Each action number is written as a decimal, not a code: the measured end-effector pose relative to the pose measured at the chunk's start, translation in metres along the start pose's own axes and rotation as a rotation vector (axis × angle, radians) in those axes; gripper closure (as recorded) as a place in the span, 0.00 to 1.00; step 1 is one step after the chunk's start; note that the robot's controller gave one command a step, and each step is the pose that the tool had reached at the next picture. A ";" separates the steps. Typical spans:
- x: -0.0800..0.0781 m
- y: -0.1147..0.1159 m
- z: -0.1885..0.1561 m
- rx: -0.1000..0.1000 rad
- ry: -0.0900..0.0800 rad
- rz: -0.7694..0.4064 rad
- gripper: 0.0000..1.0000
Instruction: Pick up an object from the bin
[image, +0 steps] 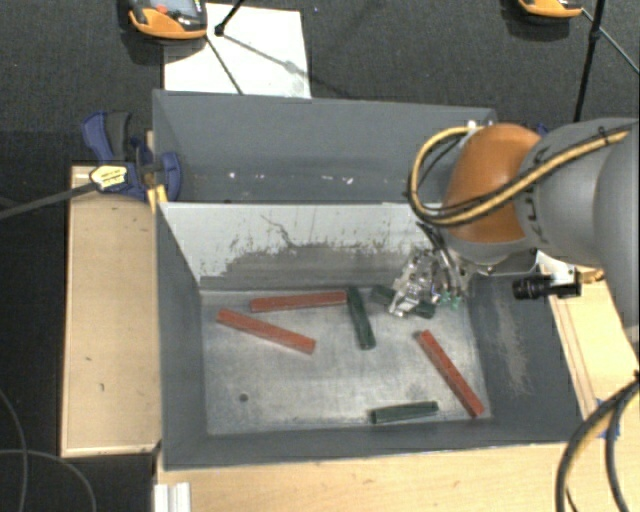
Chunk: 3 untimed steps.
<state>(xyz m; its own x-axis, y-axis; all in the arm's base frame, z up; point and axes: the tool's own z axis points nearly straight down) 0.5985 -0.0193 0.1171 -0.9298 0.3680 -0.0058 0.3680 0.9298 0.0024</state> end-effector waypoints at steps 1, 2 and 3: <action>0.003 -0.002 0.013 0.003 0.006 -0.003 1.00; -0.001 0.000 -0.023 0.001 0.001 -0.012 1.00; 0.002 -0.001 -0.035 0.001 0.000 -0.015 1.00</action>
Offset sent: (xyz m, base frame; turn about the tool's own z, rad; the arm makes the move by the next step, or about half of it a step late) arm -0.0001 0.0000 0.0209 0.0000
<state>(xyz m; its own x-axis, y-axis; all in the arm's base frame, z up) 0.5958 -0.0198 0.1517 -0.9352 0.3541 -0.0055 0.3541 0.9352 0.0011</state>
